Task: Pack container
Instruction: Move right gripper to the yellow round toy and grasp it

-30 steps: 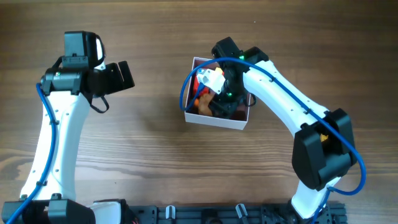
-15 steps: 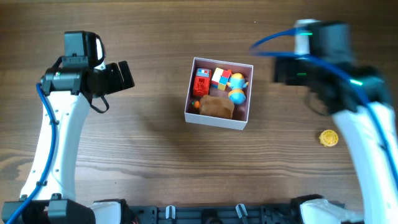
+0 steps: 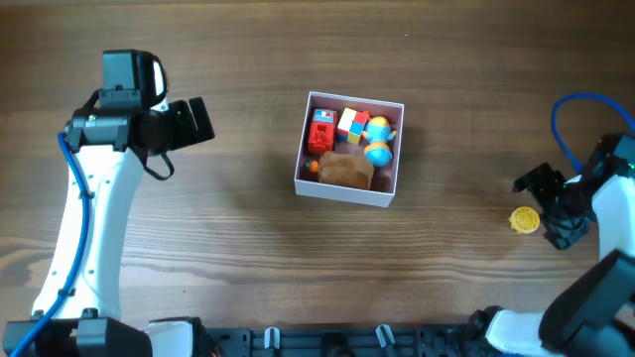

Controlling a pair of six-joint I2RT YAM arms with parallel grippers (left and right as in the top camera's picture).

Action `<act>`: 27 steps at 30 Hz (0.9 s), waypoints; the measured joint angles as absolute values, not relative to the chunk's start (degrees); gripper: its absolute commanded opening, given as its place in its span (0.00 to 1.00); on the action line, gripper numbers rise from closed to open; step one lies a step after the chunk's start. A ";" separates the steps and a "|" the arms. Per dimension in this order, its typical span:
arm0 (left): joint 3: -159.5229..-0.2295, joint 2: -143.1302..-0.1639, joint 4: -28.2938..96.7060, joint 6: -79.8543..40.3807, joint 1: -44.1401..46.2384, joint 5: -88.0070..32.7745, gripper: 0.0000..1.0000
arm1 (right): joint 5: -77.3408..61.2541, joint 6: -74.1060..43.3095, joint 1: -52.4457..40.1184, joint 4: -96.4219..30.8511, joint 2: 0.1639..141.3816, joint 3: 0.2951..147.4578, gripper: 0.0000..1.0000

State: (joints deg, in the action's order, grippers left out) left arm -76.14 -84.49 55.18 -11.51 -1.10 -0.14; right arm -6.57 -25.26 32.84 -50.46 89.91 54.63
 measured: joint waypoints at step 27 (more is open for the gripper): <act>-76.14 -84.49 55.13 -11.51 -1.10 -0.14 1.00 | -6.39 -23.97 32.84 -46.00 98.80 54.46 0.43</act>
